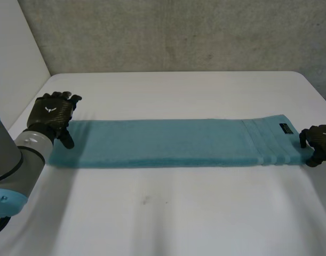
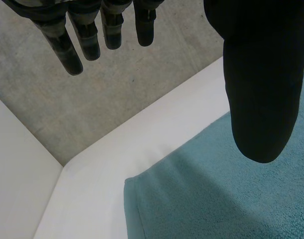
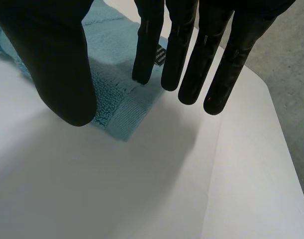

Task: Fold the laundry

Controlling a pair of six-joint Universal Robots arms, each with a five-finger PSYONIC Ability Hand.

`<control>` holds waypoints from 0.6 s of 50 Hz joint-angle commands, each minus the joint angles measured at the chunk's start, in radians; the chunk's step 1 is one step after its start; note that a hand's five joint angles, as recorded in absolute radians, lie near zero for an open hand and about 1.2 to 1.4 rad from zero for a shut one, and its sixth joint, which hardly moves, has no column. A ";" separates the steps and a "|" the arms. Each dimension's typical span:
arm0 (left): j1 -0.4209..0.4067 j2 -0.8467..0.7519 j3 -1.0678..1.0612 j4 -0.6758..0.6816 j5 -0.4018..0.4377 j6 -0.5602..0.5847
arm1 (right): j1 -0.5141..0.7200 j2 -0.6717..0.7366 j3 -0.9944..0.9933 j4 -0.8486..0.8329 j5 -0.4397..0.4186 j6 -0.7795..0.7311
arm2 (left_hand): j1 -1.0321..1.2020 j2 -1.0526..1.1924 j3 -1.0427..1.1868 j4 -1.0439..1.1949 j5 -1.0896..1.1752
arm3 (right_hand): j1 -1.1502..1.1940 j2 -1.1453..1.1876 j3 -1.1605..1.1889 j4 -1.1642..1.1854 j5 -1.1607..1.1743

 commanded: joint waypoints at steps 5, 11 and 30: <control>-0.004 0.000 -0.005 0.000 0.000 0.000 | 0.003 0.030 -0.023 -0.007 0.002 0.000 | -0.001 0.009 0.008 0.006 -0.029 | 0.718 0.614 0.615 0.616 0.645; -0.005 0.000 -0.008 0.002 0.000 0.000 | -0.011 0.034 -0.047 -0.039 0.062 0.016 | -0.001 0.009 0.008 0.006 -0.029 | 0.784 0.681 0.681 0.682 0.712; -0.007 0.006 -0.013 0.002 -0.002 0.000 | -0.141 -0.007 -0.236 -0.032 0.295 -0.097 | -0.001 0.009 0.008 0.006 -0.029 | 0.784 0.681 0.681 0.682 0.712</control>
